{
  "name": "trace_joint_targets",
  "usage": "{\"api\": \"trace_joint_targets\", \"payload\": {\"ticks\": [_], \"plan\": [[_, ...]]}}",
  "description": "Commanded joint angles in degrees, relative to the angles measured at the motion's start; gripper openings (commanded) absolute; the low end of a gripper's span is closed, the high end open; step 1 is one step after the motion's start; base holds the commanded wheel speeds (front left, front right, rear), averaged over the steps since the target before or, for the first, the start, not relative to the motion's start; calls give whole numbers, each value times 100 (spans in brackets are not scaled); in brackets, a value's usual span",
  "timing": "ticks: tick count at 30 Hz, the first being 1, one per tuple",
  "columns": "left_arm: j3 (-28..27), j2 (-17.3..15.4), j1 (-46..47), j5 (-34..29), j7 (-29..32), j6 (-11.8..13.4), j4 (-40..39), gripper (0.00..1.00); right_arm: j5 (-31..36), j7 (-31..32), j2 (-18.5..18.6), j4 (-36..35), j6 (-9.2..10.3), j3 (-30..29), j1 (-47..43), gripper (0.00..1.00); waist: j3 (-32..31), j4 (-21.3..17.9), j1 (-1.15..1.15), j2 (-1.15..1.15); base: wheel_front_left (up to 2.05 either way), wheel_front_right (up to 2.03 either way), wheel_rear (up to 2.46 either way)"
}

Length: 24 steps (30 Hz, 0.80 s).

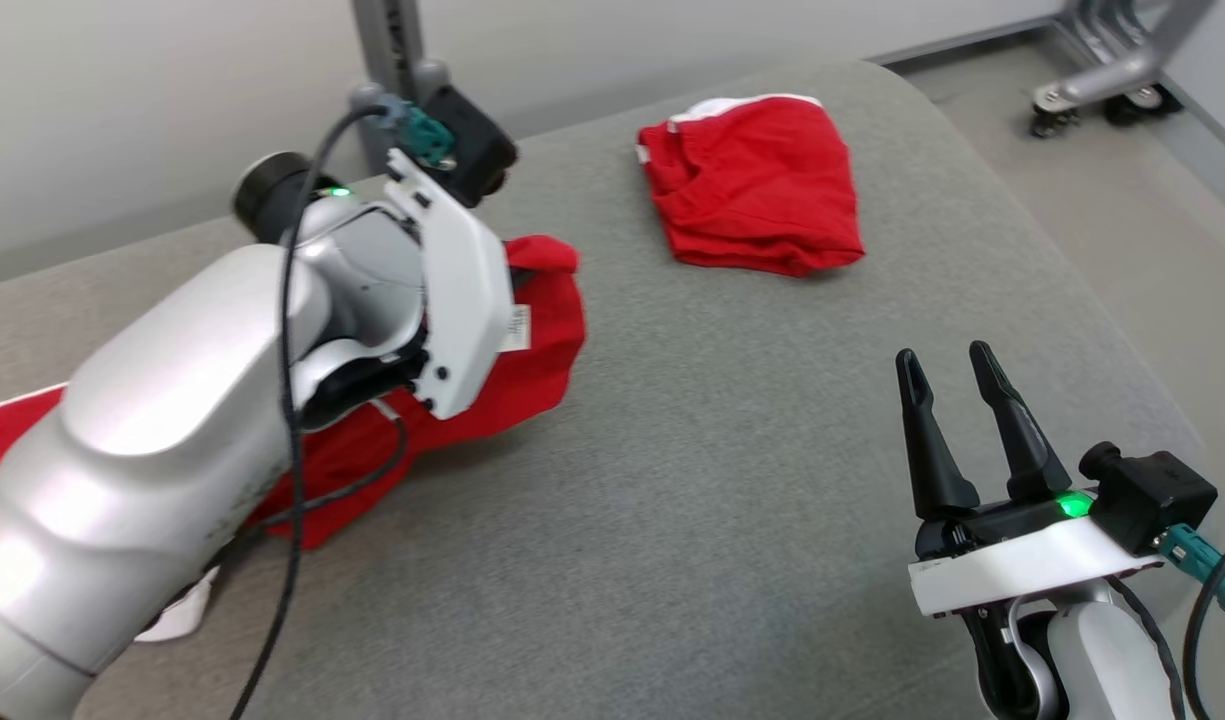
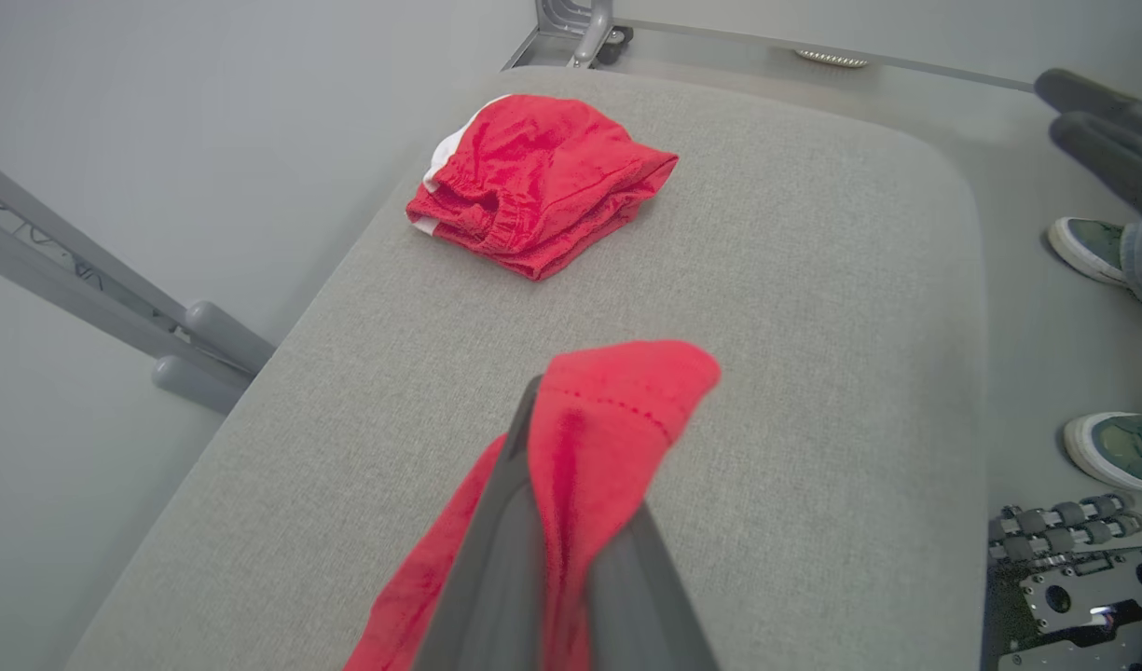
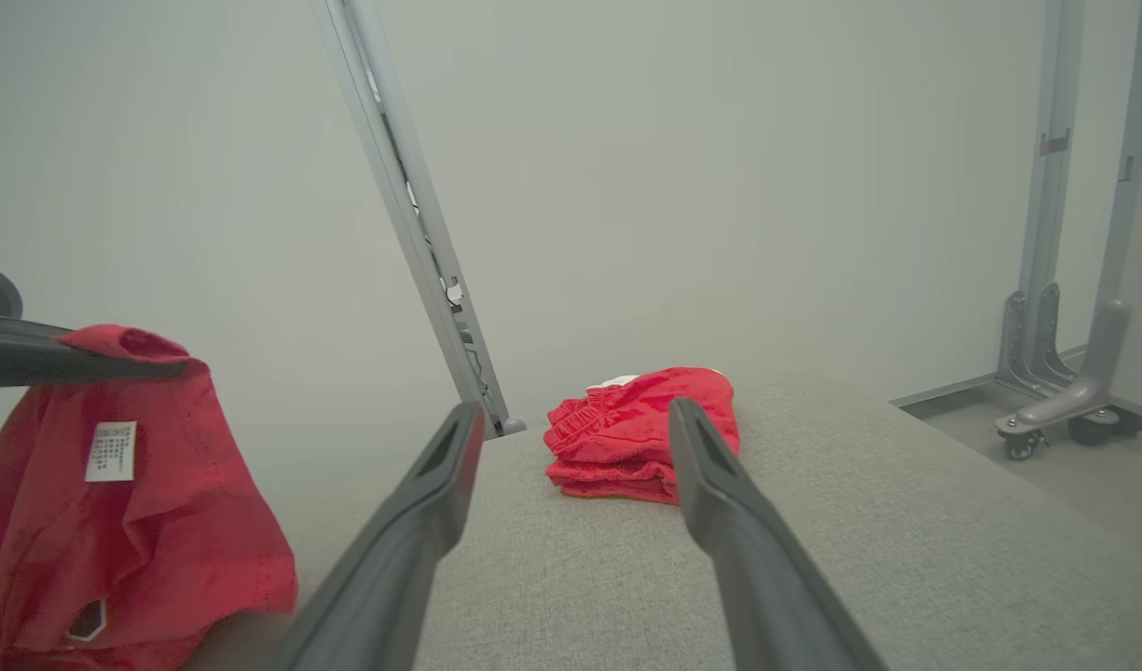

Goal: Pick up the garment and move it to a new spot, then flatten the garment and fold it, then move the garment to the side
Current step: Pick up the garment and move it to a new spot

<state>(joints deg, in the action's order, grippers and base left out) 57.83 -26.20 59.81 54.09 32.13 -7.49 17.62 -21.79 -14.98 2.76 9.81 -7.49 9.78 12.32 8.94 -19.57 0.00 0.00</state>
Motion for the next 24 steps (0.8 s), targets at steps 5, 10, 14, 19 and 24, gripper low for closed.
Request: {"api": "trace_joint_targets", "payload": {"ticks": [5,10,14,19,24], "plan": [[482,444,503,68,-317,2,421,0,-264,-16,30,-78,-2,85,-14,100,335,-680,0,0,0,0,0],[766,727,736,146,-655,2,844,0,-466,-16,29,-103,-2,157,37,100,495,-1030,0,0,0,0,0],[968,926,804,257,-970,2,1208,0,-566,-16,27,-121,-2,197,89,100,559,-1180,0,0,0,0,0],[1184,1098,778,524,-1244,2,1558,35,-560,-16,28,-109,-2,144,110,100,565,-1169,0,0,0,0,0],[1327,1095,894,818,-1291,2,1633,100,-419,-16,30,-50,-2,79,118,100,475,-881,0,0,0,0,0]]}}
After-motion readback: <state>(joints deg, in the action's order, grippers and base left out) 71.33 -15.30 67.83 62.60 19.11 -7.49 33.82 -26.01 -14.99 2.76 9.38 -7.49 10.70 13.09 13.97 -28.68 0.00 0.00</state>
